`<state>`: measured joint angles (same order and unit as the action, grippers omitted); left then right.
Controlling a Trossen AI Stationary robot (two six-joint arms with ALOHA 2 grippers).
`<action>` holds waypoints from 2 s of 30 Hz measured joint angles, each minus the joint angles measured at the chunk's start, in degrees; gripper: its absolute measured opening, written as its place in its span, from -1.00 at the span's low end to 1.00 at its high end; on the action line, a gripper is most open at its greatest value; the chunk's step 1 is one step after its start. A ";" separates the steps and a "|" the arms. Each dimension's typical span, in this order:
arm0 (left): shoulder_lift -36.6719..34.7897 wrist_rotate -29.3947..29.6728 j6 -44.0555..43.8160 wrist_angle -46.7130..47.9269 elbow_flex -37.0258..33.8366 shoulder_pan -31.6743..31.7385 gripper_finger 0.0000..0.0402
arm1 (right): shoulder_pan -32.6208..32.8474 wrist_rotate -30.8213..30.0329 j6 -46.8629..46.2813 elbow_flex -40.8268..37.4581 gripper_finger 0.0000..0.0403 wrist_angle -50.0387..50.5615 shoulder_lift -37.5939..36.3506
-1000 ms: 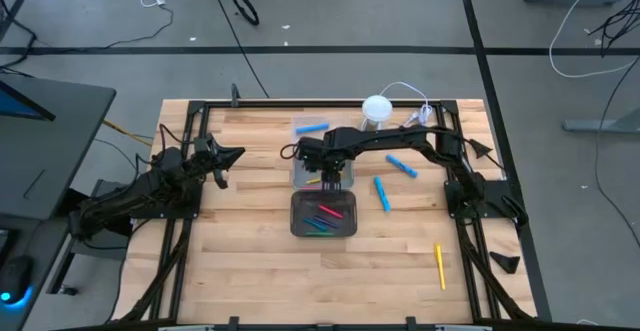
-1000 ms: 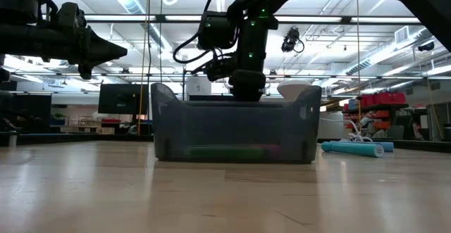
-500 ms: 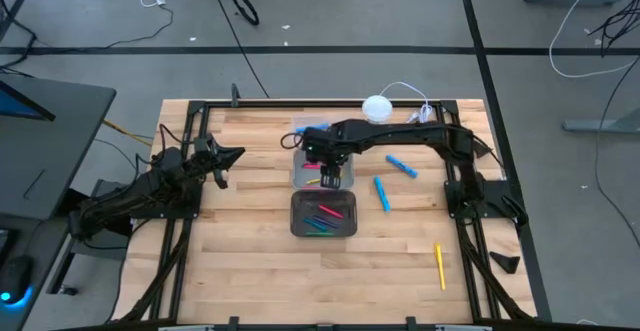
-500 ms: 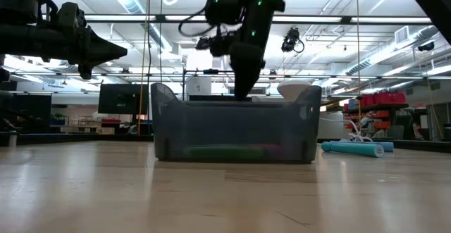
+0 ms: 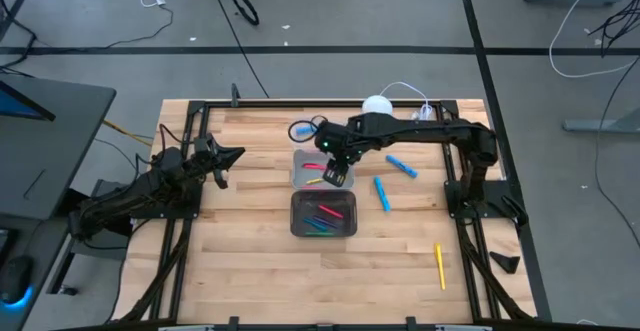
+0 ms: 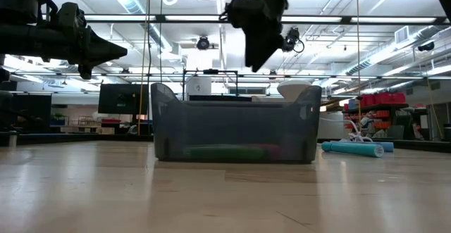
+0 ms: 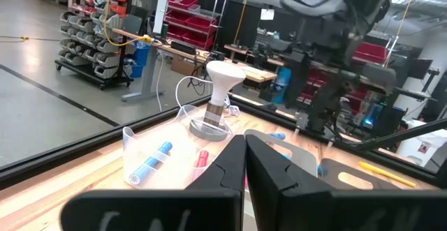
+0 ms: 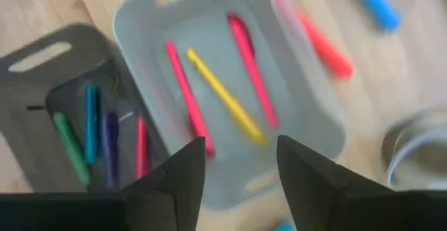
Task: Pick & Place Markers
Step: Put the yellow marker into the transparent bin
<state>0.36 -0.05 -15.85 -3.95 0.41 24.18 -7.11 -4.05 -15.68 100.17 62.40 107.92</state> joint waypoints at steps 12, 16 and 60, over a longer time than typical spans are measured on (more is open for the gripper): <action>0.00 0.00 0.00 0.00 0.00 0.00 -0.93 | 3.34 0.58 -18.90 -10.33 -0.12 6.39 -5.10; -0.01 0.00 0.01 0.00 0.02 -0.02 -0.93 | 4.36 1.73 -26.57 -15.50 -0.12 6.61 -8.12; 0.00 0.00 0.00 0.00 0.00 -0.02 -0.93 | 37.52 14.48 -86.17 -47.13 -0.12 1.03 -30.70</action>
<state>0.36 -0.05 -15.85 -3.95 0.41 24.17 30.40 10.42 -101.84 53.04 63.43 77.22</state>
